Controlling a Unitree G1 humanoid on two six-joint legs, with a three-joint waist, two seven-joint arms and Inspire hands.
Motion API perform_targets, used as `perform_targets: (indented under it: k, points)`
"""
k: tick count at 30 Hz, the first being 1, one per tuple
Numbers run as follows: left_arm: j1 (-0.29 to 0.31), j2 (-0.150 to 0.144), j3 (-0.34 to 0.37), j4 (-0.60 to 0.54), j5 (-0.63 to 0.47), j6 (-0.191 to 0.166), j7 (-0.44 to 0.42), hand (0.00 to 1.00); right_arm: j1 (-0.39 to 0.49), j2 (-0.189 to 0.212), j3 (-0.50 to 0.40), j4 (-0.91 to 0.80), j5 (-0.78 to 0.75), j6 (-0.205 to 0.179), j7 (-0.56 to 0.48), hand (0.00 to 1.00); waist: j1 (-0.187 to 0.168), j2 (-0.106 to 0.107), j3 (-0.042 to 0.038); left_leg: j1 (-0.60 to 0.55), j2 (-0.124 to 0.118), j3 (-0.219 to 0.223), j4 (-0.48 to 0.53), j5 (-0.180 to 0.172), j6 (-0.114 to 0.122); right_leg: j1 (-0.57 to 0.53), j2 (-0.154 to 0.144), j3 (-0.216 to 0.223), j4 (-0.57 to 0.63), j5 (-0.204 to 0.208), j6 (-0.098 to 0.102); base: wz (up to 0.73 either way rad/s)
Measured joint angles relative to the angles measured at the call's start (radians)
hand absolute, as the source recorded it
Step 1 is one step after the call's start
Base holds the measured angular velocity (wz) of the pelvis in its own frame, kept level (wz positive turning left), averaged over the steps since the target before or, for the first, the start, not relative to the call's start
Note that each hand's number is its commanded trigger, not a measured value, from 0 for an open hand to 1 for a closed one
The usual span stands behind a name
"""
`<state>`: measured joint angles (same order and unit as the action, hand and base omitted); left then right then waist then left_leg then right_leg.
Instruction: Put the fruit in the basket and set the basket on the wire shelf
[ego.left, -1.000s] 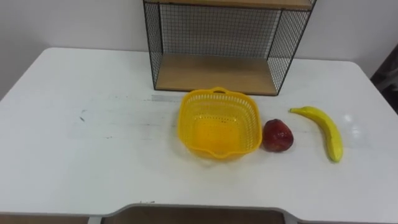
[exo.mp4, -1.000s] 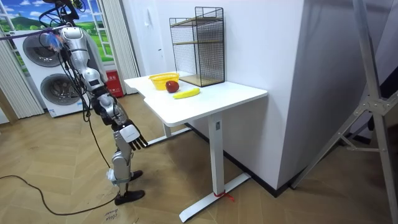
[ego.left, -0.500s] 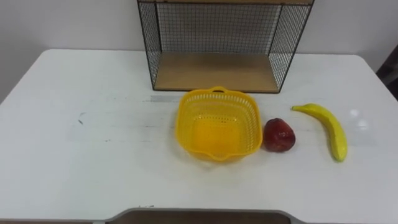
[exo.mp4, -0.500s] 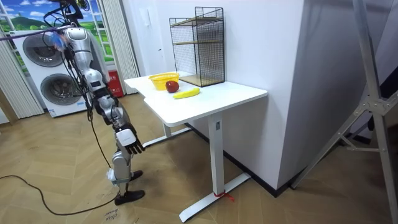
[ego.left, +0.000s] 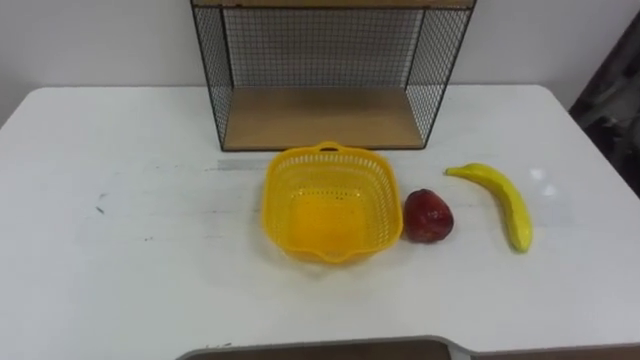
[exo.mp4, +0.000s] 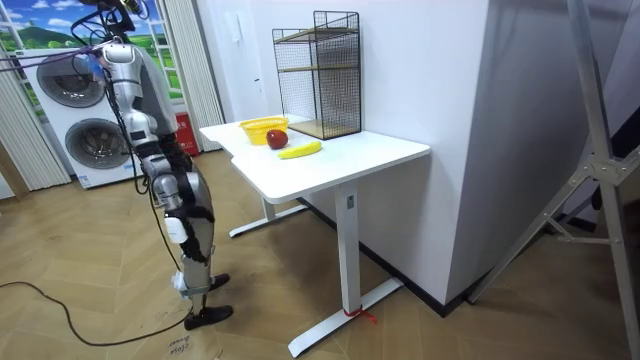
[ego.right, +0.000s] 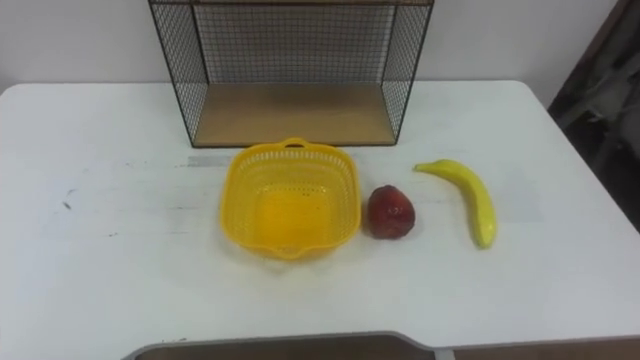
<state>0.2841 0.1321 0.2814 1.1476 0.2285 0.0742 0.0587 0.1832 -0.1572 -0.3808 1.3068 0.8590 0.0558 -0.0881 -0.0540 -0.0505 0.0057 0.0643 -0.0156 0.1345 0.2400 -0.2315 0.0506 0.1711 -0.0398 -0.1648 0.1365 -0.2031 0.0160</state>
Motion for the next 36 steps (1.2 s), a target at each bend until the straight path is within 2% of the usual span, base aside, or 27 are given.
perform_targets:
  k: [1, 3, 6, 7, 9, 11, 12, 16, 18, 21, 23, 25, 28, 29, 34, 36]
  points:
    - [0.001, 0.0, 0.009, 0.0, 0.0, -0.002, 0.006, 0.0, 0.001, -0.004, -0.019, -0.002, 0.025, 0.0, -0.011, 0.0, -0.002, -0.001, -0.0004, -0.001, 0.0, 0.0, 0.001, -0.001, 0.0, -0.002, -0.001, 0.001, 0.0, -0.002, 0.0, 0.0]
    - [0.002, 0.004, 0.045, -0.003, -0.001, -0.004, 0.028, 0.0, -0.006, -0.026, -0.113, -0.019, 0.096, 0.0, -0.077, 0.0, -0.016, -0.005, -0.0027, -0.002, -0.005, 0.0, 0.001, -0.001, 0.001, -0.01, -0.003, 0.0, 0.007, -0.005, 0.001, 0.0]
    - [0.014, 0.009, 0.082, -0.018, 0.0, -0.01, 0.045, 0.0, -0.009, -0.056, -0.213, -0.109, 0.114, -0.001, -0.172, 0.0, -0.03, -0.009, -0.0038, -0.002, -0.011, 0.002, -0.005, 0.0, 0.002, -0.013, -0.005, 0.001, 0.019, -0.007, 0.003, 0.0]
    - [0.018, 0.01, 0.088, -0.023, -0.001, -0.011, 0.048, 0.0, -0.014, -0.065, -0.235, -0.126, 0.117, -0.001, -0.191, 0.0, -0.034, -0.015, -0.0072, -0.001, -0.012, 0.003, -0.004, 0.0, 0.002, -0.013, -0.005, 0.0, 0.02, -0.007, 0.004, -0.03]
    - [0.025, 0.013, 0.103, -0.028, -0.001, -0.013, 0.069, 0.0, -0.043, -0.111, -0.314, -0.178, 0.142, -0.007, -0.268, 0.0, -0.052, -0.018, -0.0071, 0.0, -0.014, 0.002, -0.005, -0.001, 0.003, -0.013, -0.007, 0.001, 0.019, -0.008, 0.005, 0.0]
    - [0.025, 0.018, 0.106, -0.031, -0.001, -0.014, 0.084, 0.0, -0.054, -0.137, -0.349, -0.233, 0.154, -0.028, -0.335, 0.0, -0.053, -0.024, -0.008, -0.001, -0.014, 0.002, -0.004, -0.001, 0.003, -0.016, -0.006, 0.004, 0.019, -0.008, 0.005, 0.0]
    - [0.025, 0.022, 0.107, -0.036, -0.001, -0.015, 0.09, 0.0, -0.057, -0.151, -0.351, -0.273, 0.155, -0.047, -0.382, 0.0, -0.052, -0.028, -0.0081, -0.003, -0.013, 0.003, -0.004, -0.001, 0.003, -0.019, -0.005, 0.005, 0.019, -0.008, 0.005, 0.0]
    - [0.024, 0.026, 0.107, -0.055, 0.001, -0.031, 0.089, 0.0, -0.072, -0.173, -0.358, -0.446, 0.136, -0.082, -0.527, 0.0, -0.051, -0.041, -0.009, -0.02, -0.013, 0.005, -0.009, 0.0, 0.003, -0.041, -0.004, 0.011, 0.025, -0.008, 0.005, -0.04]
    - [0.022, 0.032, 0.106, -0.056, 0.003, -0.04, 0.088, 0.0, -0.094, -0.187, -0.359, -0.531, 0.022, -0.101, -0.593, 0.0, -0.051, -0.054, -0.0085, -0.017, -0.012, 0.008, -0.011, 0.001, 0.003, -0.042, -0.004, 0.014, 0.033, -0.008, 0.005, -0.04]
    - [0.024, 0.033, 0.092, -0.068, 0.003, -0.043, 0.09, 0.0, -0.097, -0.19, -0.35, -0.68, -0.125, -0.117, -0.651, 0.0, -0.043, -0.058, -0.0042, -0.018, -0.013, 0.012, -0.02, 0.0, 0.003, -0.046, -0.003, 0.026, 0.036, -0.008, 0.005, -0.04]
    - [0.024, 0.033, 0.06, -0.069, 0.003, -0.043, 0.091, 0.0, -0.097, -0.19, -0.338, -0.775, -0.18, -0.132, -0.669, 0.0, -0.04, -0.054, -0.0041, -0.019, -0.012, 0.015, -0.019, 0.0, 0.003, -0.046, -0.004, 0.027, 0.035, -0.007, 0.005, -0.06]
    - [0.022, 0.034, 0.051, -0.069, 0.003, -0.052, 0.09, 0.0, -0.095, -0.19, -0.322, -0.862, -0.258, -0.136, -0.682, 0.0, -0.033, -0.053, -0.0036, -0.018, -0.012, 0.016, -0.018, 0.0, 0.003, -0.047, -0.004, 0.027, 0.035, -0.007, 0.005, -0.02]
    - [0.019, 0.04, 0.036, -0.069, 0.001, -0.061, 0.088, 0.0, -0.095, -0.201, -0.292, -0.985, -0.338, -0.162, -0.694, 0.0, -0.022, -0.044, -0.0029, -0.022, -0.011, 0.015, -0.02, 0.0, 0.003, -0.056, -0.004, 0.024, 0.035, -0.007, 0.005, 0.0]
    - [0.02, 0.042, 0.027, -0.069, 0.001, -0.061, 0.084, 0.0, -0.096, -0.204, -0.275, -1.032, -0.372, -0.168, -0.695, 0.0, -0.02, -0.042, -0.0046, -0.026, -0.011, 0.014, -0.02, 0.0, 0.003, -0.06, -0.004, 0.024, 0.035, -0.007, 0.005, 0.0]
    - [0.027, 0.043, 0.023, -0.069, 0.01, -0.063, 0.048, 0.0, -0.098, -0.216, -0.23, -1.174, -0.527, -0.168, -0.668, 0.0, 0.004, -0.024, -0.0049, -0.027, -0.012, 0.015, -0.017, 0.002, 0.004, -0.066, -0.004, 0.025, 0.039, -0.007, 0.005, 0.0]
    - [0.028, 0.042, 0.009, -0.067, 0.01, -0.063, 0.043, 0.0, -0.098, -0.221, -0.182, -1.225, -0.576, -0.168, -0.619, 0.0, 0.008, -0.021, -0.0037, -0.027, -0.011, 0.015, -0.017, 0.002, 0.004, -0.066, -0.004, 0.025, 0.039, -0.007, 0.005, 0.0]
